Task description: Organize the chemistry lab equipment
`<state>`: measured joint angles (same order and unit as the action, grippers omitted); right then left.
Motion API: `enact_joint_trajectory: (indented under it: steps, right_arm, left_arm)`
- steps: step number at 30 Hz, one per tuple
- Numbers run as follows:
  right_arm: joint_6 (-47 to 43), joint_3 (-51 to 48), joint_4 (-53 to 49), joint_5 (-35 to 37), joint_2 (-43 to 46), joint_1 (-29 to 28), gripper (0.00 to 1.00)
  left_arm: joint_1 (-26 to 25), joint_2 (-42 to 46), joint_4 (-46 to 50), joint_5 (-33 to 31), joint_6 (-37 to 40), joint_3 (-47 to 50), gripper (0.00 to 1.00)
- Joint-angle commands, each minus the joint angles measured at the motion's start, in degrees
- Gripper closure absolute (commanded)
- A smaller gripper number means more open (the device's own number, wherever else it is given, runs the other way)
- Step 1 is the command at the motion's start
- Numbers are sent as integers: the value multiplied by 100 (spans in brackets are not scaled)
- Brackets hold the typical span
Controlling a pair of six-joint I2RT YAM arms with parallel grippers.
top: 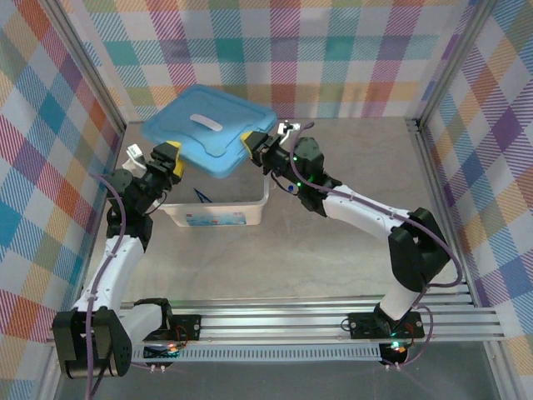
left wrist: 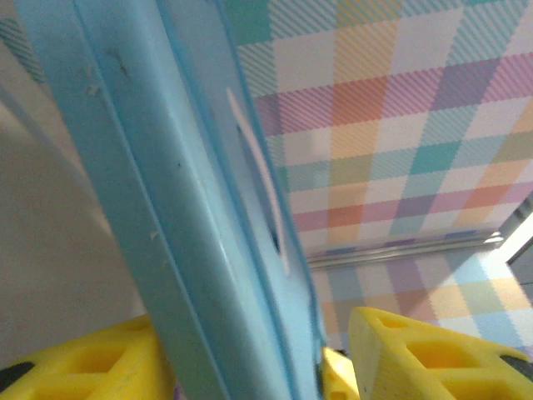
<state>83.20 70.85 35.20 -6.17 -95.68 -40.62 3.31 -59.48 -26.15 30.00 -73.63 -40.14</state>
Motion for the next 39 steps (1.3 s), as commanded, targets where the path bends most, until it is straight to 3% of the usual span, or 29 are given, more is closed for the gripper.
enact_joint_trajectory:
  steps: [1,10,22,29,39]
  right_arm:
    - [-329,286,-4,-110,392,169,100]
    - [-730,627,-927,-863,703,648,100]
    - [-876,1371,-1843,-2427,457,1296,100]
    - [-1119,1873,-2447,-3292,199,1425,100]
    - [-1201,2016,-2722,-4233,-152,1478,100]
  left_arm:
    - [47,189,673,181,579,-108,45]
    - [78,260,3206,-59,2235,-1028,45]
    - [301,286,5297,-958,3844,-2052,44]
    - [822,441,5934,-1461,4126,-2074,44]
    - [1168,732,5810,-1511,3776,-1484,45]
